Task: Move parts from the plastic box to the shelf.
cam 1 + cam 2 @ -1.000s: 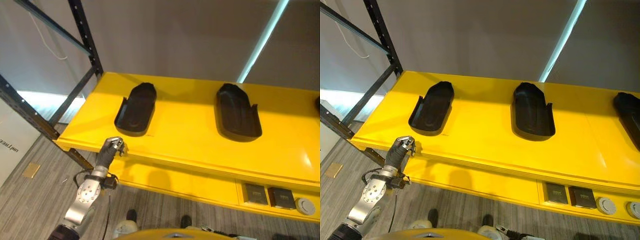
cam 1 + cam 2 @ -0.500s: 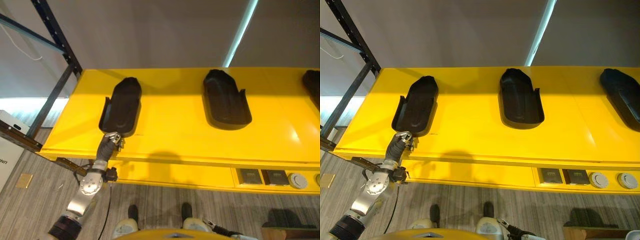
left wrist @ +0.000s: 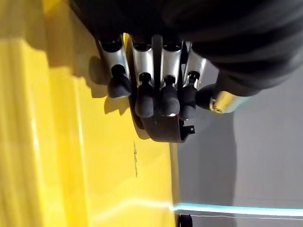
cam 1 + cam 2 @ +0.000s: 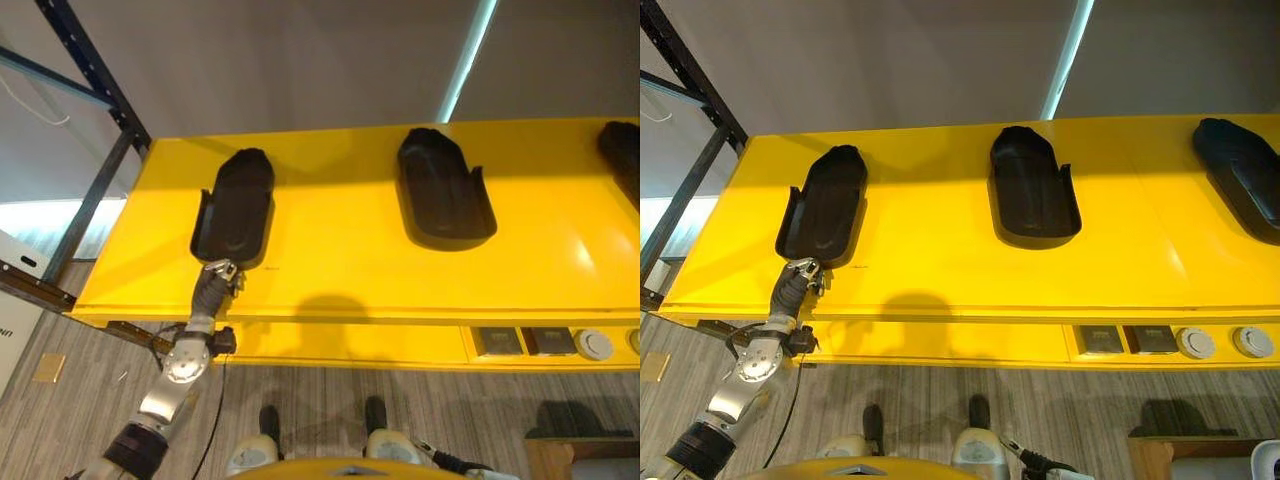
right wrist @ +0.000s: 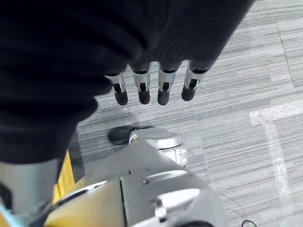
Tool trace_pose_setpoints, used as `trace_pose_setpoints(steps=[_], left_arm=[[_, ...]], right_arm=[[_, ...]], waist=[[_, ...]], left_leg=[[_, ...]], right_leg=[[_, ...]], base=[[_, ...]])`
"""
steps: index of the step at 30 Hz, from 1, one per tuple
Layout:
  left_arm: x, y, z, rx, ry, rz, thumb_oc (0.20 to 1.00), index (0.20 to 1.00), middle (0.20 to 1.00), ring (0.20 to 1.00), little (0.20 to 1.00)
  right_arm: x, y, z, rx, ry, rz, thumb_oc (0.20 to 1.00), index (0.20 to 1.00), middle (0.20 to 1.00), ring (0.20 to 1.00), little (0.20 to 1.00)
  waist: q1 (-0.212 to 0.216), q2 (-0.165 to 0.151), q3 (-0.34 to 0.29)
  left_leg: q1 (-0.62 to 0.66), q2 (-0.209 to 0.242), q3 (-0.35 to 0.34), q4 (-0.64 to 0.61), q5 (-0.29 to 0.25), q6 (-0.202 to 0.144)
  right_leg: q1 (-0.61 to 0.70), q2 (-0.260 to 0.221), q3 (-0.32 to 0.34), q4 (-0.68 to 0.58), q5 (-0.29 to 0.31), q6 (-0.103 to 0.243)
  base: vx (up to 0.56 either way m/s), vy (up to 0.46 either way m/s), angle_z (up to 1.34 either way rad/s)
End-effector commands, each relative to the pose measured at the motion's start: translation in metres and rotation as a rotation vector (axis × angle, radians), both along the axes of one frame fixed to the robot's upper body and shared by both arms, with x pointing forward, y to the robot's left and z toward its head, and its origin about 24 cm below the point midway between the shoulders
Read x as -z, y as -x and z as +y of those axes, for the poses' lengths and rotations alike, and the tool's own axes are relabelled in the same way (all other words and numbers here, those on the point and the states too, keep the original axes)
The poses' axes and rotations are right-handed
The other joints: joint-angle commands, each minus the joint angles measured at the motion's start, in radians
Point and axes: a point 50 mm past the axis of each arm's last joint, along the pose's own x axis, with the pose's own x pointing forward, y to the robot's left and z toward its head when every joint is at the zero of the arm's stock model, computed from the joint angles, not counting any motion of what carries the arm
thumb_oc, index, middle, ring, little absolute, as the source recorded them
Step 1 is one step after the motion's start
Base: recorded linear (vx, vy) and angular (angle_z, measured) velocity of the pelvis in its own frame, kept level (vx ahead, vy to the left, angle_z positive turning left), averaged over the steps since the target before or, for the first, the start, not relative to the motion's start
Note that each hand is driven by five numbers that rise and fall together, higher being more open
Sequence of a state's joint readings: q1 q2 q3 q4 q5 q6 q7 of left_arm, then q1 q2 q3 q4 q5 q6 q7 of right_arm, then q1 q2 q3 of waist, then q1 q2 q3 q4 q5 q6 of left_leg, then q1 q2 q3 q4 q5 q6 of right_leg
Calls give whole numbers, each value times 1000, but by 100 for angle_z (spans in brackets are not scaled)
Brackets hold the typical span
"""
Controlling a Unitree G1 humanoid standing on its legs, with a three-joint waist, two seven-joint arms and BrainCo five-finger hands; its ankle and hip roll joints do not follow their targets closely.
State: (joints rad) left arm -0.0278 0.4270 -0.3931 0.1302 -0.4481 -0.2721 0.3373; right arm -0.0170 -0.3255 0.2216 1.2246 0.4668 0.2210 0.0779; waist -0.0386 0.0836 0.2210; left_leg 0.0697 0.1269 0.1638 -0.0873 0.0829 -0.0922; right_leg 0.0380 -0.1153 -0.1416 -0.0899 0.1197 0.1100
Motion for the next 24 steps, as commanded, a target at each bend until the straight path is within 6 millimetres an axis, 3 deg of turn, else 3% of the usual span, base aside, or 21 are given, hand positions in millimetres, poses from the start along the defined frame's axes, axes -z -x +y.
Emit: trace_pose_setpoints(steps=[1, 15, 21, 24], left_arm=[[-30, -23, -2, -9, -5, -146, 200, 200, 200, 200, 200], [-27, -28, 5, -52, -21, -116, 200, 200, 200, 200, 200], [-24, -7, 19, -213, -139, -219, 200, 200, 200, 200, 200], [-3, 11, 32, -301, -288, -179, 200, 200, 200, 200, 200]], right_arm=[[4, 9, 7, -54, 6, 48, 1000, 1000, 1000, 1000, 1000], [4, 16, 6, -71, 0, 58, 1000, 1000, 1000, 1000, 1000], [4, 11, 9, -51, -28, 45, 1000, 1000, 1000, 1000, 1000], [4, 4, 12, -28, -50, 23, 1000, 1000, 1000, 1000, 1000]], waist=[[-19, -30, 38], [-29, -32, 32], [11, -38, 12], [45, -44, 1]], left_leg=[[-4, 9, 30, 0, -102, 0], [9, 13, 39, 0, -105, -2], [20, 2, 17, 0, -115, 1], [23, -1, -5, 0, -117, 1]], right_leg=[[73, 10, 8, 3, -162, -25], [84, 13, 18, 3, -168, -24], [105, 8, -7, 3, -175, -26], [121, 6, -32, 3, -179, -30]], base=[[36, -3, -6], [-8, -1, -5], [-87, -22, 5], [-94, -47, 14]])
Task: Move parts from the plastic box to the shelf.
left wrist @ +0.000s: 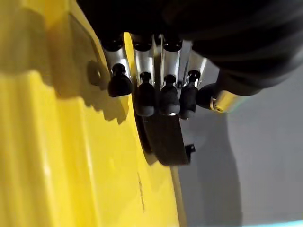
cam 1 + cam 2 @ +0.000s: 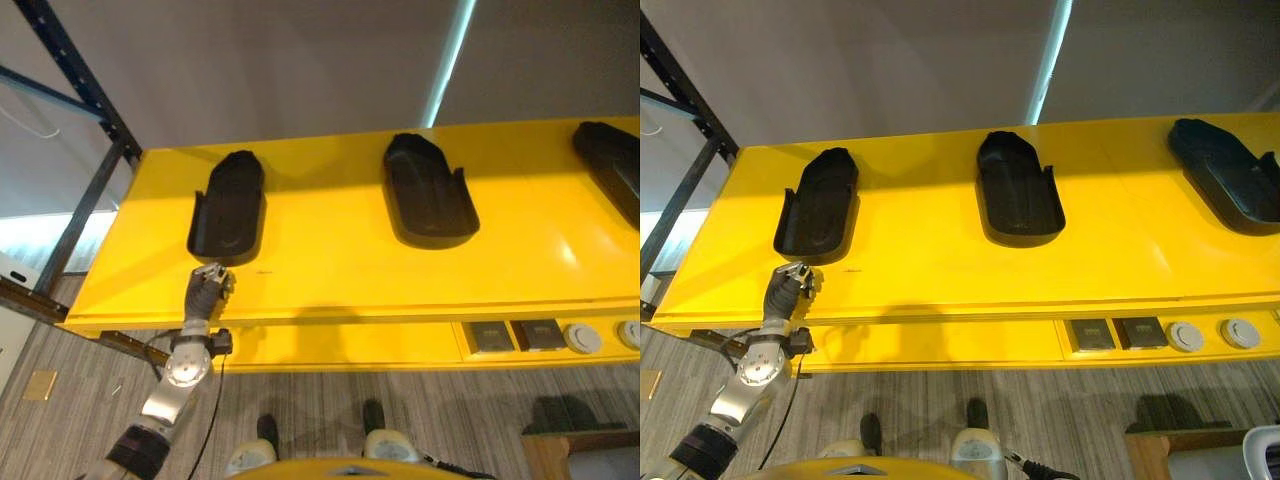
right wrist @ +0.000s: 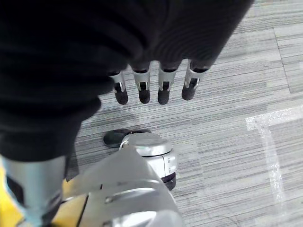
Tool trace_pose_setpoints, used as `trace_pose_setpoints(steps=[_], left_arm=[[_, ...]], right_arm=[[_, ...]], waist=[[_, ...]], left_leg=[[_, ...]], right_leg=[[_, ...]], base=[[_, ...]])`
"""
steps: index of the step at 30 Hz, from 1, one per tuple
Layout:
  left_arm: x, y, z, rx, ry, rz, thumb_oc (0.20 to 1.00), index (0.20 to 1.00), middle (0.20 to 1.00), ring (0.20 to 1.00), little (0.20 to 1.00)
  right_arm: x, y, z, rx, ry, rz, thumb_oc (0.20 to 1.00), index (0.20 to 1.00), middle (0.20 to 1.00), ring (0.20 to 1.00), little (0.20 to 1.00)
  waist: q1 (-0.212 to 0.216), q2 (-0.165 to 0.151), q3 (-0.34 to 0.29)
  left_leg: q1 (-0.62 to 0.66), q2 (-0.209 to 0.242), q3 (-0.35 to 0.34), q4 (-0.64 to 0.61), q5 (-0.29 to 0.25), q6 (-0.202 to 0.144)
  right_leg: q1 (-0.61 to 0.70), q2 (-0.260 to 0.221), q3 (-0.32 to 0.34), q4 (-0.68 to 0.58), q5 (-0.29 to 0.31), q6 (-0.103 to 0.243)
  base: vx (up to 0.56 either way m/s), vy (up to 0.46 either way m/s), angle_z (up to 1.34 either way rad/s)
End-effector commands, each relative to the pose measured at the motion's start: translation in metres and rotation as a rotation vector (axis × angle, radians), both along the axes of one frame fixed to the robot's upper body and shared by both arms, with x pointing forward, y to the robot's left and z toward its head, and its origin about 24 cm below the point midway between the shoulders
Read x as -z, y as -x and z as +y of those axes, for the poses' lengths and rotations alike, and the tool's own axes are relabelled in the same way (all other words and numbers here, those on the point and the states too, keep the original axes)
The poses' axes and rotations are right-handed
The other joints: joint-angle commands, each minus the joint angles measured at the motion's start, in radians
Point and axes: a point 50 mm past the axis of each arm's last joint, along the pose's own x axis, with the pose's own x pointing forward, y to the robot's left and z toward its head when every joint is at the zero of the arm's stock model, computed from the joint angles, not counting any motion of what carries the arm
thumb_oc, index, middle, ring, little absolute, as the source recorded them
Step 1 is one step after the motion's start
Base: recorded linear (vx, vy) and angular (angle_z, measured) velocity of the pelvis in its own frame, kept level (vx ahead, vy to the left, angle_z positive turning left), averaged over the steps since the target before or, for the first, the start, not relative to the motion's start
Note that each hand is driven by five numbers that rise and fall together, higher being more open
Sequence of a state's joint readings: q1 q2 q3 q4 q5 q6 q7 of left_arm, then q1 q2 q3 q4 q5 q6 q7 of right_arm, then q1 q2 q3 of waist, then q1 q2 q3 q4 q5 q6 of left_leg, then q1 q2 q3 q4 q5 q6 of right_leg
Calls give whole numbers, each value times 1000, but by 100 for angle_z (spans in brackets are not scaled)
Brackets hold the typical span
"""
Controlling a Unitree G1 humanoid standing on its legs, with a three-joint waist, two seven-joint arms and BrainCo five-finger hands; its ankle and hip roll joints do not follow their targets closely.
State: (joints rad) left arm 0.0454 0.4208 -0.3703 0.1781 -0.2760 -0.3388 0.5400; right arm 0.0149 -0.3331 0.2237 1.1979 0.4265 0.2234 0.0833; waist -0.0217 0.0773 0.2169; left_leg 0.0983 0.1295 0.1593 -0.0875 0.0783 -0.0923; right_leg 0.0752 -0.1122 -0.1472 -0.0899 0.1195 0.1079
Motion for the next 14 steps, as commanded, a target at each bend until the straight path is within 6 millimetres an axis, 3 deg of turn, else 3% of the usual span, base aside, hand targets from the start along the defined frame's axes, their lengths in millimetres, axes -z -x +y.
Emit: trace_pose_setpoints(steps=[1, 4, 5, 6, 7, 8, 9, 11, 14], left_arm=[[-11, -5, 17, -104, -170, -117, 200, 200, 200, 200, 200], [45, 25, 43, -318, -124, 193, 200, 200, 200, 200, 200], [80, 54, 54, -414, -120, 362, 442, 442, 442, 442, 442], [84, 58, 55, -426, -119, 383, 442, 442, 442, 442, 442], [93, 68, 57, -460, -113, 438, 608, 608, 608, 608, 608], [121, 101, 64, -533, -91, 637, 1000, 1000, 1000, 1000, 1000], [126, 107, 65, -550, -79, 681, 1000, 1000, 1000, 1000, 1000], [145, 142, 73, -661, -6, 826, 1000, 1000, 1000, 1000, 1000], [152, 161, 80, -743, 39, 889, 1000, 1000, 1000, 1000, 1000]], right_arm=[[3, -6, 14, 12, -63, 3, 1000, 1000, 1000, 1000, 1000], [2, -13, 16, 34, -83, 1, 1000, 1000, 1000, 1000, 1000], [2, -15, 17, 39, -85, 4, 1000, 1000, 1000, 1000, 1000], [2, -15, 17, 41, -85, 4, 1000, 1000, 1000, 1000, 1000], [2, -15, 17, 47, -87, 4, 1000, 1000, 1000, 1000, 1000], [2, -16, 16, 69, -89, 3, 1000, 1000, 1000, 1000, 1000], [2, -16, 16, 72, -90, 3, 1000, 1000, 1000, 1000, 1000], [2, -18, 15, 79, -82, 6, 1000, 1000, 1000, 1000, 1000], [1, -17, 13, 77, -71, 19, 1000, 1000, 1000, 1000, 1000]], waist=[[34, -39, 4], [66, -43, 2], [82, -46, 1], [83, -46, 2], [88, -46, 1], [99, -44, 3], [100, -44, 0], [102, -42, -6], [96, -42, -13]], left_leg=[[-6, -4, -4, 0, -112, 1], [-1, -7, -27, 0, -108, 0], [0, -7, -39, 0, -102, -3], [0, -8, -42, 0, -101, -3], [0, -8, -46, 0, -100, -3], [4, -9, -55, 0, -98, -6], [1, -9, -58, 0, -96, -6], [1, -9, -62, 0, -92, -10], [4, -7, -61, 0, -91, -13]], right_leg=[[86, 3, -30, 3, -179, -28], [101, 3, -57, 3, -181, -32], [106, 3, -74, 3, -179, -33], [107, 3, -77, 3, -180, -34], [109, 3, -81, 3, -179, -34], [114, 2, -92, 3, -178, -34], [111, 2, -95, 3, -176, -33], [110, 0, -101, 3, -173, -31], [109, -2, -99, 3, -173, -28]], base=[[-74, -43, 18], [-103, -47, 26], [-94, -43, 23], [-79, -37, 19], [-64, -16, 18], [-68, -11, 21], [-72, -4, 24], [-42, 29, 26], [-14, 42, 15]])
